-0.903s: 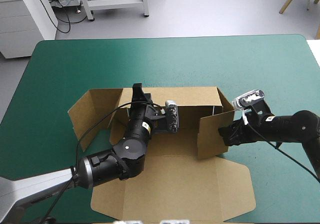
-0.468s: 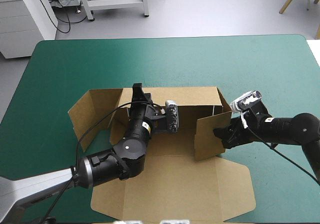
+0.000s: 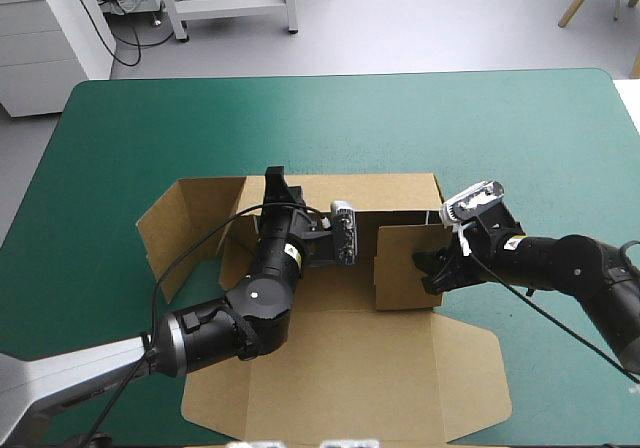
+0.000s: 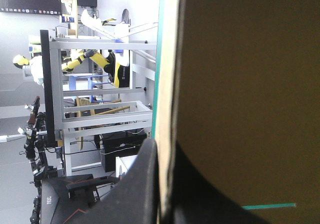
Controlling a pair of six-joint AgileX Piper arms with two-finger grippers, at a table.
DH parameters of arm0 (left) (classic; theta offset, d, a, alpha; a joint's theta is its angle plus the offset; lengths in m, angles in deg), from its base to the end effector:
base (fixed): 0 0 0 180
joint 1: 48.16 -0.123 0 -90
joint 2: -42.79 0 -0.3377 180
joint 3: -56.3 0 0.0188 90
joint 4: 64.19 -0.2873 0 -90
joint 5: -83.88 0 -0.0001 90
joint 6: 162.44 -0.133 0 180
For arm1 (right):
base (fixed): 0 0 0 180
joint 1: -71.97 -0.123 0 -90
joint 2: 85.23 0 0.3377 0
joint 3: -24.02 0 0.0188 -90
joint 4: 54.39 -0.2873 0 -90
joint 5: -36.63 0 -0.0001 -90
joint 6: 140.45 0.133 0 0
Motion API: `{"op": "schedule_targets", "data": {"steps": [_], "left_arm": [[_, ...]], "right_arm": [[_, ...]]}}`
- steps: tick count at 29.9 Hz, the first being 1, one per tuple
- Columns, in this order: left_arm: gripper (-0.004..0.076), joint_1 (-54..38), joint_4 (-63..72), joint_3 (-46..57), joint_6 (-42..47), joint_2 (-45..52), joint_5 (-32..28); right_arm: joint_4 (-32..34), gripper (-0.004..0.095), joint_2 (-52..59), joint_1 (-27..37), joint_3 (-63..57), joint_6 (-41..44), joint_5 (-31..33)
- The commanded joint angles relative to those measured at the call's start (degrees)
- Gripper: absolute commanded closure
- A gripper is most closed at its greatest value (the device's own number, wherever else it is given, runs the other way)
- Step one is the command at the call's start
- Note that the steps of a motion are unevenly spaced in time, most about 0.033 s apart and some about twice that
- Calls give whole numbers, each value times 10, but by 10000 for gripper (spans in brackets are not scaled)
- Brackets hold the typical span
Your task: Fold the box
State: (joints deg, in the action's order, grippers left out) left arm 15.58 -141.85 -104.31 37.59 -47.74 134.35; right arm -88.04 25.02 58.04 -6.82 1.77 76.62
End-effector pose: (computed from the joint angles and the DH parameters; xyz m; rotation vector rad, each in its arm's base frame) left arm 0.2455 -0.2710 0.3310 1.4122 1.4673 0.7790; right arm 0.2370 0.1076 0.3168 -0.6719 2.2466 0.4567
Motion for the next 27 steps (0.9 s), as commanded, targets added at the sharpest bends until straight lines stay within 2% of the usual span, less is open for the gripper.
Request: {"op": "schedule_targets", "data": {"steps": [1,5,13,17,20,21,24,27], "left_arm": [[734,2,-30,-15,10,21,1],[734,2,-30,-15,10,21,1],[734,2,-30,-15,10,21,1],[734,2,-32,-15,9,21,1],[734,2,-42,-15,9,21,4],[734,2,-43,-15,9,21,4],[729,2,-45,-15,9,21,4],[689,2,-54,-15,9,21,6]], "right_arm": [[54,335,11,-31,15,95,-62],[56,368,3,-40,15,124,-82],[7,559,-49,-40,15,107,-83],[2,721,-55,-40,15,103,-85],[2,896,-55,-40,15,97,-89],[0,925,-55,-40,15,92,-90],[0,924,-55,-40,15,92,-93],[0,925,-55,-40,15,92,-98]]}}
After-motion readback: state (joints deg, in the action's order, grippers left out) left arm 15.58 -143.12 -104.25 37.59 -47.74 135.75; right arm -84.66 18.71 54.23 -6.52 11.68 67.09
